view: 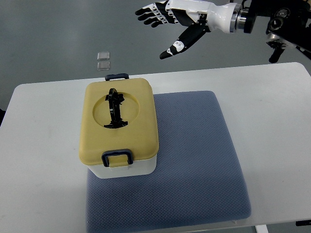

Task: Open white storage box with right hand
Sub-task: 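Lower the right hand onto the black handle on the yellow lid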

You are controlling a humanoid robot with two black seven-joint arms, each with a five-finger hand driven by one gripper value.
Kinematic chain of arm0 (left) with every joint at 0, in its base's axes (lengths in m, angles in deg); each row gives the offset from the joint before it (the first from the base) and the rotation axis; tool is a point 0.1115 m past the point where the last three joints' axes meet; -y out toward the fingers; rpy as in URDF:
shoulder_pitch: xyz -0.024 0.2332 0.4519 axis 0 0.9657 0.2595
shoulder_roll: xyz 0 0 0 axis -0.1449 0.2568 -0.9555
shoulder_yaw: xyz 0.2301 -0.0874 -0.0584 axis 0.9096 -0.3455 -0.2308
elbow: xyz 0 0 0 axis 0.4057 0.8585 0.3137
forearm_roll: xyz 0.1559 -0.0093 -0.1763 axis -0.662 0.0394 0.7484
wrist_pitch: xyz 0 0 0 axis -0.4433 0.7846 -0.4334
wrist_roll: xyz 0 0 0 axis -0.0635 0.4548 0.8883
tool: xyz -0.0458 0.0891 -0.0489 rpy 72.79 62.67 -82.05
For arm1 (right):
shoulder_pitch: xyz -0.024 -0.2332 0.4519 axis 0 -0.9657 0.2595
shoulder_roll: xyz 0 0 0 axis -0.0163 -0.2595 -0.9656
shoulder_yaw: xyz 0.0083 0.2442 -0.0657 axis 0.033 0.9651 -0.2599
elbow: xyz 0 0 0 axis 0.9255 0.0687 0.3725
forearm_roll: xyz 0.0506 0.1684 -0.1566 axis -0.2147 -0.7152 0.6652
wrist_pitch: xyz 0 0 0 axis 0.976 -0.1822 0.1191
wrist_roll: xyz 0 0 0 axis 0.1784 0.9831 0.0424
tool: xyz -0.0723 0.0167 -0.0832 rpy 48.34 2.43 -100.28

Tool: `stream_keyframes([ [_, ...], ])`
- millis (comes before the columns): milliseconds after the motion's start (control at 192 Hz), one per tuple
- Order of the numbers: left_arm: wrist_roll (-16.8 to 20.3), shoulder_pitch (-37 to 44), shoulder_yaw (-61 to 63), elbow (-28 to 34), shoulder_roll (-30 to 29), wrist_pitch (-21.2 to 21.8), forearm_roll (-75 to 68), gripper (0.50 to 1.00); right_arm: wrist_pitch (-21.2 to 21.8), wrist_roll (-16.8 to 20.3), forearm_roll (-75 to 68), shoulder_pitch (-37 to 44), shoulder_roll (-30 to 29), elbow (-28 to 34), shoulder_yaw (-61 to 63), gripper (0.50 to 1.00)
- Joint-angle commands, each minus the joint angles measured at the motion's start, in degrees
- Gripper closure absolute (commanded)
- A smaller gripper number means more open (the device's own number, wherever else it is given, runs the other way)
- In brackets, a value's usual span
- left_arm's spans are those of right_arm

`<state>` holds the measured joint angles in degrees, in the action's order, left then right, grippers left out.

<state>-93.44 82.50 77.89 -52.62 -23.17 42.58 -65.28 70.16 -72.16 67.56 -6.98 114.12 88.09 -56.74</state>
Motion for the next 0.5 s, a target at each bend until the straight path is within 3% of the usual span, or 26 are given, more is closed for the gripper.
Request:
stream_keyframes([
  [0,0.0,0.0,0.0,0.0,0.0,0.0,0.0,0.5,-4.4,-5.1,3.6,4.0,-0.7,3.7,-5.8,0.568],
  [104,0.0,0.0,0.0,-0.1,0.0,0.0,0.0,0.5,-11.0,-11.1,11.6,4.8,-3.1,4.3,-10.2,0.57],
  [214,0.0,0.0,0.0,-0.1,0.0,0.0,0.0,0.5,-17.4,-11.3,16.1,3.8,-5.7,4.1,-12.7,0.57],
  [495,0.0,0.2,0.0,0.0,0.0,0.0,0.0,0.5,-21.2,-11.3,18.0,-1.0,-8.8,2.5,-13.4,0.57],
])
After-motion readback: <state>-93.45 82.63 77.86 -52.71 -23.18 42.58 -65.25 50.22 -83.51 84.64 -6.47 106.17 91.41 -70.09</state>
